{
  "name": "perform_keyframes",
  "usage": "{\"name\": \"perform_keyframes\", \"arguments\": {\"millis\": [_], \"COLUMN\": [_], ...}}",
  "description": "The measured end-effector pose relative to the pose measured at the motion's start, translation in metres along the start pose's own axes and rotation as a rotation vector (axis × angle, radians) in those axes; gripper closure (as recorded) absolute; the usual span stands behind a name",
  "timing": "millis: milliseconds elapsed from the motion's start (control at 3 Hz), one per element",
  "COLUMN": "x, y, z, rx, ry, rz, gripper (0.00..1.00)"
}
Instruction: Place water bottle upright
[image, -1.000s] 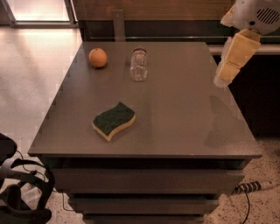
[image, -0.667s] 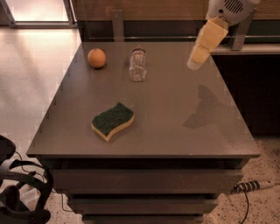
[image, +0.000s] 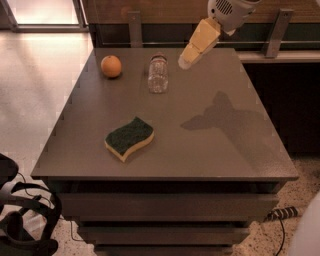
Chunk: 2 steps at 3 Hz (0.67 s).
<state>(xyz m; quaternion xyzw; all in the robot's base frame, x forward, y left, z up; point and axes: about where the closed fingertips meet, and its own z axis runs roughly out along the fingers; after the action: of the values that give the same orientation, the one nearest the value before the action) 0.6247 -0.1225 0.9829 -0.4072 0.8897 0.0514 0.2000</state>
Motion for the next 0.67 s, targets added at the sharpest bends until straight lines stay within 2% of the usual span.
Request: {"name": "perform_keyframes", "arguments": {"millis": [333, 667], "x": [-0.025, -0.044], "y": [-0.005, -0.014], "z": [0.009, 0.014], "rx": [0.021, 0.044], "ry": [-0.042, -0.085], "rz": [0.121, 0.211], "gripper": [0.0, 0.0]}}
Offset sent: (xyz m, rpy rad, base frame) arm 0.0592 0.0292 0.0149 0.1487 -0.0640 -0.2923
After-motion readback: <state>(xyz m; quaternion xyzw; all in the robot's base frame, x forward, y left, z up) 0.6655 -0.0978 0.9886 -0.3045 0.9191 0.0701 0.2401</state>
